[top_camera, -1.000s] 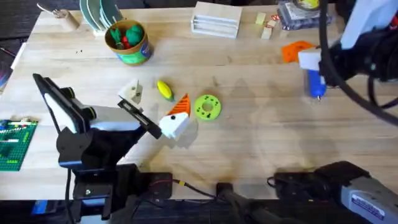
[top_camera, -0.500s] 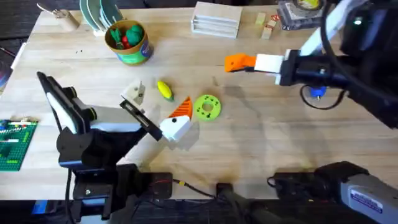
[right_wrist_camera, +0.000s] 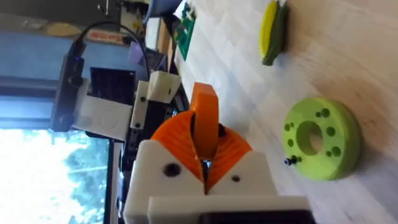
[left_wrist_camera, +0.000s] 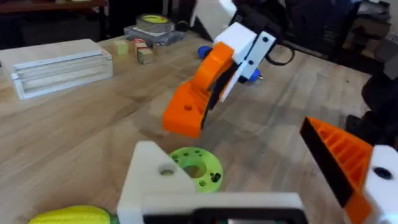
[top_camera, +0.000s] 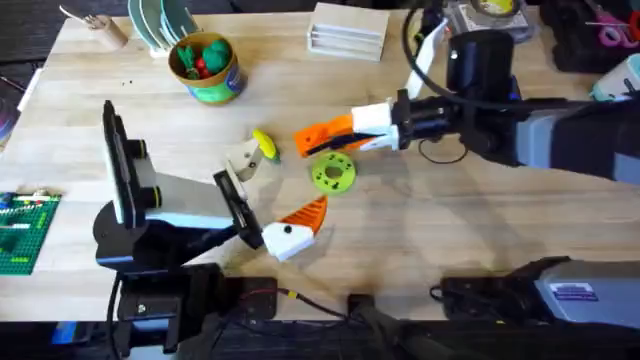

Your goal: Pick up the gripper from the table and insert it into the empty holder that is missing its gripper. Then pick up a screw, insert it into the mounting hole, and use the screwdriver to tighten it. Finally, clean up the table by picking up the vegetable and placing it into the bucket.

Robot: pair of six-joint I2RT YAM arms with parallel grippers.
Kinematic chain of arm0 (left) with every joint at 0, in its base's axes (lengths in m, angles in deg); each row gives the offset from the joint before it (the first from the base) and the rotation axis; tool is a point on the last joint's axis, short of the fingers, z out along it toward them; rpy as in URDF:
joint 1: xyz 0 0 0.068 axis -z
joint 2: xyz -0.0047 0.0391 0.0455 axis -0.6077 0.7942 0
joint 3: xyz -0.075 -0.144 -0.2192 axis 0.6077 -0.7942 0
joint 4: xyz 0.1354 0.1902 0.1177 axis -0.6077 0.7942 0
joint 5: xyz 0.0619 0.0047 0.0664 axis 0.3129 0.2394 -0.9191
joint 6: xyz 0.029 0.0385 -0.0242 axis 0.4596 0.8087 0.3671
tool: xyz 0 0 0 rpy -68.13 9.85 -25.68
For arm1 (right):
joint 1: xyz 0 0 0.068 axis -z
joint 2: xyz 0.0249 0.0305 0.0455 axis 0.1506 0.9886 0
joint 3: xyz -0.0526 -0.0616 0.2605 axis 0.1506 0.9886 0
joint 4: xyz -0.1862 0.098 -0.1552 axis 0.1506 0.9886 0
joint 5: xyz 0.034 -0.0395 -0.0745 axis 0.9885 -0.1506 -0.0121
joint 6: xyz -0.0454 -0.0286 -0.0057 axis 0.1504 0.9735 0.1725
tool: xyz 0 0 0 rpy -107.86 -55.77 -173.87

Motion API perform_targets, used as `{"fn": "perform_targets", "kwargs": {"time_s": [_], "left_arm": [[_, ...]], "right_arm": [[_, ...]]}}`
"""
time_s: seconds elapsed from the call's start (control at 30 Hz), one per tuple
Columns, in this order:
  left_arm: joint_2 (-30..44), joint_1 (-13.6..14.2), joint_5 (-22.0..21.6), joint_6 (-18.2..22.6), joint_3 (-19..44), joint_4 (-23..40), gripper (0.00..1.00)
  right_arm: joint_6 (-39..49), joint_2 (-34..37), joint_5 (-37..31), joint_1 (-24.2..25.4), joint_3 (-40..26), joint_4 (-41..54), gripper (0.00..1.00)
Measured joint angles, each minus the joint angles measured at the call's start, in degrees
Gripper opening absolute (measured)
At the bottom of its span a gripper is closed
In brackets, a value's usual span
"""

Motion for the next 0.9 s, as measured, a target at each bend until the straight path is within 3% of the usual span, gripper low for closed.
{"fn": "perform_targets", "kwargs": {"time_s": [0.23, 0.9], "left_arm": [[0.0, 0.0, 4.68, 2.92, 0.0, 0.13, 0.993], [0.0, 0.0, 5.99, 3.45, 0.0, 0.13, 0.993]], "right_arm": [[-7.19, 3.21, 3.81, -1.62, 0.0, -5.98, 0.009], [-9.2, 3.2, 6.32, -8.48, 0.0, -14.36, 0.009]]}}
